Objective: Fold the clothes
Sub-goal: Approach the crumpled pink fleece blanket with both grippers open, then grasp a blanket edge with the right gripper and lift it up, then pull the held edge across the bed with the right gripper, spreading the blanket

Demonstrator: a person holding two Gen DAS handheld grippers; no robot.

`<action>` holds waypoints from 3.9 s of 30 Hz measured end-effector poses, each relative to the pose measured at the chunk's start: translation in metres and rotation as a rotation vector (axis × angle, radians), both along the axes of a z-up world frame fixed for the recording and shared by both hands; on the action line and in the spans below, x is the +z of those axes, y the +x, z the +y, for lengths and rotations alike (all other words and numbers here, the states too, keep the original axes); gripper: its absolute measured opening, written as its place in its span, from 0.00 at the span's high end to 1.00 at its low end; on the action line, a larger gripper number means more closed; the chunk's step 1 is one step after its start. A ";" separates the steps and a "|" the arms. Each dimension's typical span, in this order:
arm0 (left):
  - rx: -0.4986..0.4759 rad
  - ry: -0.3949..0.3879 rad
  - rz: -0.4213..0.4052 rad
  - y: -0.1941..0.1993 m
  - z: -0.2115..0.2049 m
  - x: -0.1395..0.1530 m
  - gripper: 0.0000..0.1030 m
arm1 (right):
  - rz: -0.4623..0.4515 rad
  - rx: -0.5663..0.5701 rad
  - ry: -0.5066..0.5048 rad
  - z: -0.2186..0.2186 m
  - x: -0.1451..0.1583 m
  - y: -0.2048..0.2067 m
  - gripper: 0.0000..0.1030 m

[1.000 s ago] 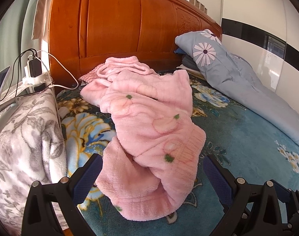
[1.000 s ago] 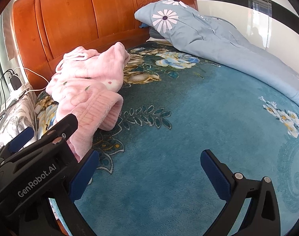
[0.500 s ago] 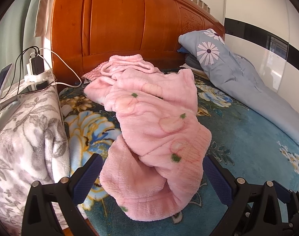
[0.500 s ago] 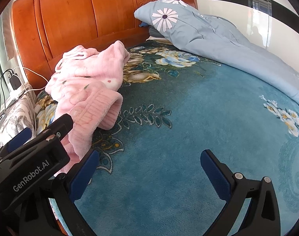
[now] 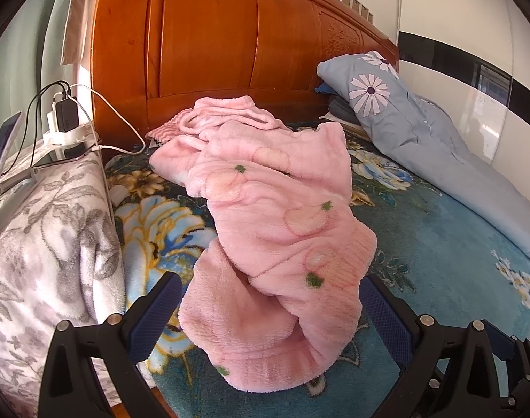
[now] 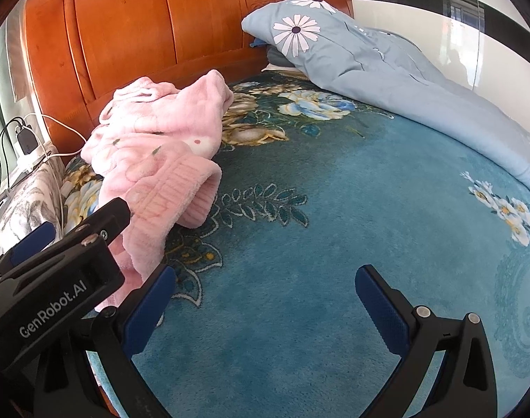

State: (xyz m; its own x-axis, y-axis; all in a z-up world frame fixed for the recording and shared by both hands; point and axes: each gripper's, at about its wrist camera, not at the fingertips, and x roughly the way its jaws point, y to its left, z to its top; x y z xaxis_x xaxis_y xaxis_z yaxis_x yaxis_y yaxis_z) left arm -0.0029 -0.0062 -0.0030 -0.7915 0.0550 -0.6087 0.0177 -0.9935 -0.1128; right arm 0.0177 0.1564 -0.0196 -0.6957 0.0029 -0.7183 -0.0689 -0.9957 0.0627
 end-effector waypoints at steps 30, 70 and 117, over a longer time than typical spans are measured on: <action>0.037 0.160 0.155 0.007 -0.080 0.019 0.00 | 0.043 0.106 -0.279 -0.008 -0.004 -0.063 0.01; -0.281 0.060 0.009 0.064 0.079 0.032 0.00 | 0.521 -0.503 -0.308 0.379 0.205 0.286 0.93; -0.534 -0.058 -0.287 -0.012 0.194 0.005 0.40 | 0.004 -0.742 0.089 0.376 0.143 0.366 0.32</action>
State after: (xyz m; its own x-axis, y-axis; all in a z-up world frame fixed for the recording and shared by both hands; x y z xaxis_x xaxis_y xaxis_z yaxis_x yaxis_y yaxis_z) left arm -0.0150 0.1874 0.0023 -0.4678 0.3594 -0.8075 -0.4627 -0.8780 -0.1227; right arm 0.3838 0.5324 0.1234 -0.4904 0.5308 -0.6912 -0.7250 -0.6886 -0.0145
